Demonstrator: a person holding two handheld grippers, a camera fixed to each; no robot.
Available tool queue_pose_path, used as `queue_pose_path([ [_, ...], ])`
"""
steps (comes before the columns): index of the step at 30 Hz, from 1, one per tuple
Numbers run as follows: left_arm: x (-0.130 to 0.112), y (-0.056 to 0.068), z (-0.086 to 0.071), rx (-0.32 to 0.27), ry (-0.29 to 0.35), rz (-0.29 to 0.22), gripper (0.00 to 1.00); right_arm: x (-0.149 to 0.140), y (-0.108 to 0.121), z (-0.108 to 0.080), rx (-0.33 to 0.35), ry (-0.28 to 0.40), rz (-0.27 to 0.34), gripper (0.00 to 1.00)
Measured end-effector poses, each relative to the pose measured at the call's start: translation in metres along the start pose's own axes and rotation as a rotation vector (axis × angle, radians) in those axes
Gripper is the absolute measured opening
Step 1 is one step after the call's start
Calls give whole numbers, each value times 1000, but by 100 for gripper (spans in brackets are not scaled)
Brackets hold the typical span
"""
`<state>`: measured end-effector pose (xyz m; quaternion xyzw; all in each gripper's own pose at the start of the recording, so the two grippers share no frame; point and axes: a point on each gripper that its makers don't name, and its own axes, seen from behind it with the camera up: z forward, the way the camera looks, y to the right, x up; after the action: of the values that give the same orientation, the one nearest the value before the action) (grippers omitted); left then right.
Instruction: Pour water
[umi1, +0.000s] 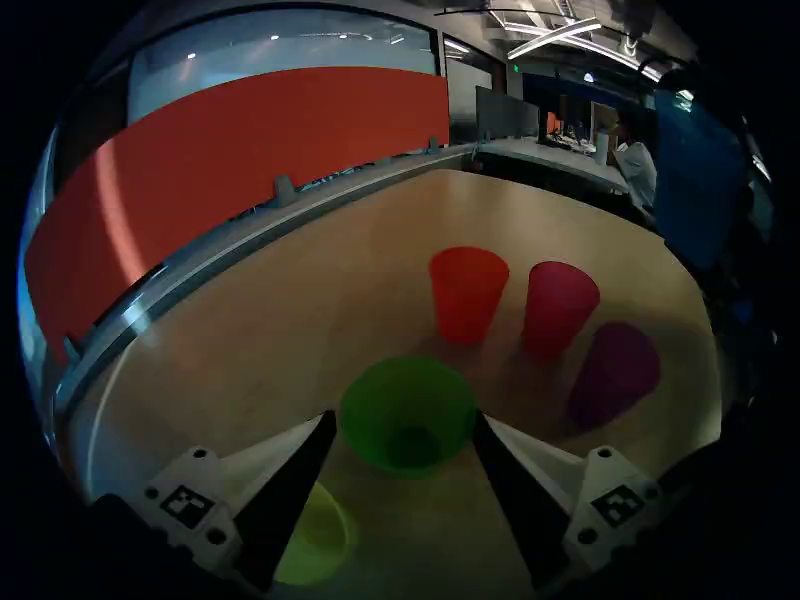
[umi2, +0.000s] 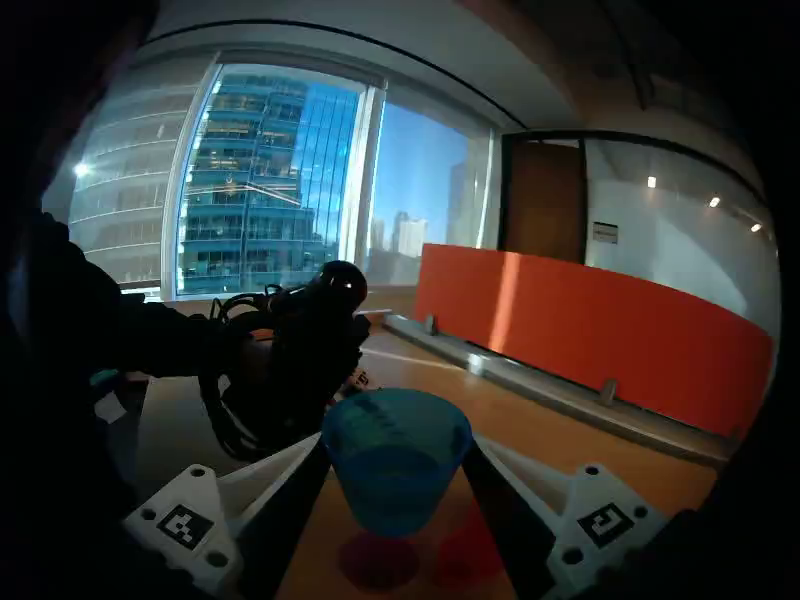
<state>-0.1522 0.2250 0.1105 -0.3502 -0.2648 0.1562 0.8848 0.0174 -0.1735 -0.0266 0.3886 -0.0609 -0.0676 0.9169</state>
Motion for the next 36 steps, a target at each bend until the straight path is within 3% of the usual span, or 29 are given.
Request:
queue_pose_path([
  [9,-2,-1,10,11,-5,-1,99,0,2,-5,-12,2,0,91],
  [11,-1,0,11,12,-2,0,97,1,2,-6,-13,2,1,91],
  [13,-1,0,12,14,2,1,89,1,2,-6,-13,2,0,91],
  [21,1,1,10,9,21,-27,88,3,0,-7,-13,4,-1,91],
  [27,17,4,-6,-1,75,-45,88,6,1,-6,-18,9,3,91],
  [36,44,8,-50,12,157,-15,88,15,3,-7,-25,19,14,91],
])
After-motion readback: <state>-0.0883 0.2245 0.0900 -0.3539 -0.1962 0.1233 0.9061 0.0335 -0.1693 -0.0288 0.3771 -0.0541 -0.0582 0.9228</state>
